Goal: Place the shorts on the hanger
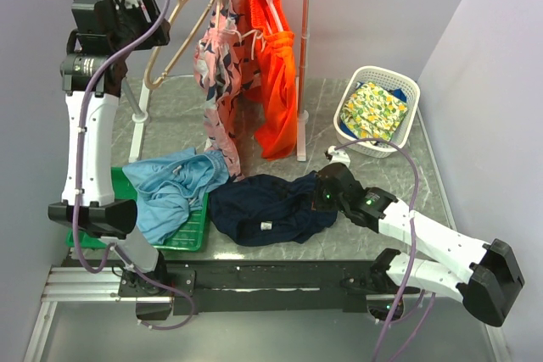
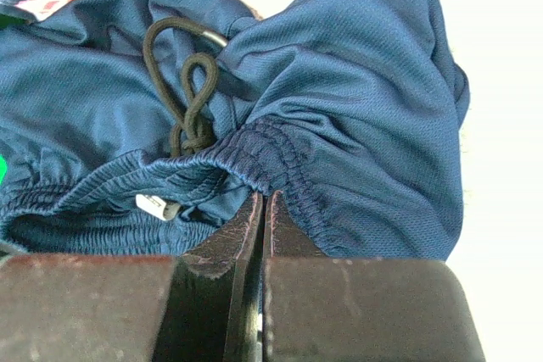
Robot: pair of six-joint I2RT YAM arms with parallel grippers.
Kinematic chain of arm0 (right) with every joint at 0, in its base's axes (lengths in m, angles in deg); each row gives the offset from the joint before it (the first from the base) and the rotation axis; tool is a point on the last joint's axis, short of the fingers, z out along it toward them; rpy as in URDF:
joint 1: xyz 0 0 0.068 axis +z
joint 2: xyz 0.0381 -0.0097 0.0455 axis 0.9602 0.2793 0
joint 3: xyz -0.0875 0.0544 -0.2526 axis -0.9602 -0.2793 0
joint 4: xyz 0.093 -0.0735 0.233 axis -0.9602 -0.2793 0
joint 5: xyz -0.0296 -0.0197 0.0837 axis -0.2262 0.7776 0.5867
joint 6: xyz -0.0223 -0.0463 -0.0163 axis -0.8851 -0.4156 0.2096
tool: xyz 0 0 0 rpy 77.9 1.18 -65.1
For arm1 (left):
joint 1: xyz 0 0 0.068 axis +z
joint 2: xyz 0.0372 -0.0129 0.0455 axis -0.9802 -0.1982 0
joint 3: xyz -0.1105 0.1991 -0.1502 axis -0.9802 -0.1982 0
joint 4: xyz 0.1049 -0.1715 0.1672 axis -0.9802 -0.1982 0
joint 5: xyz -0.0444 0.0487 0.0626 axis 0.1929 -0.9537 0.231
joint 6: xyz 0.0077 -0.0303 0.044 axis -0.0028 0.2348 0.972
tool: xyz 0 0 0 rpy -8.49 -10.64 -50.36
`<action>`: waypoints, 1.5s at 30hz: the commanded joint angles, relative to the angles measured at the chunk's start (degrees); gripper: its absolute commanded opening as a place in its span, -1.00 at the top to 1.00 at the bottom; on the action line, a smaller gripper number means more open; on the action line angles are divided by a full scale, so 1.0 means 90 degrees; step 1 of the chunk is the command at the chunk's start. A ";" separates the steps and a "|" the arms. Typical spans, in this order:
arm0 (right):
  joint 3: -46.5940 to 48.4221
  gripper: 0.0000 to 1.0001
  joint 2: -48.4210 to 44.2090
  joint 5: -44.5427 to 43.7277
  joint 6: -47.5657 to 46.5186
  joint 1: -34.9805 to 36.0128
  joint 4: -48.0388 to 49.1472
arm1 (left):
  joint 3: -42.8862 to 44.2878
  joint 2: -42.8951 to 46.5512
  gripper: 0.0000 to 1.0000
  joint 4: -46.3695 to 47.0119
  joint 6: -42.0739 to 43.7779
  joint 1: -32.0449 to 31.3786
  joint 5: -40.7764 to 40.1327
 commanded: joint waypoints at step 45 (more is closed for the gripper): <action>-0.0031 1.00 -0.0524 -0.0017 0.0100 0.0010 -0.0050 | -0.0564 0.0228 0.98 0.1089 0.0636 -0.0777 -0.1069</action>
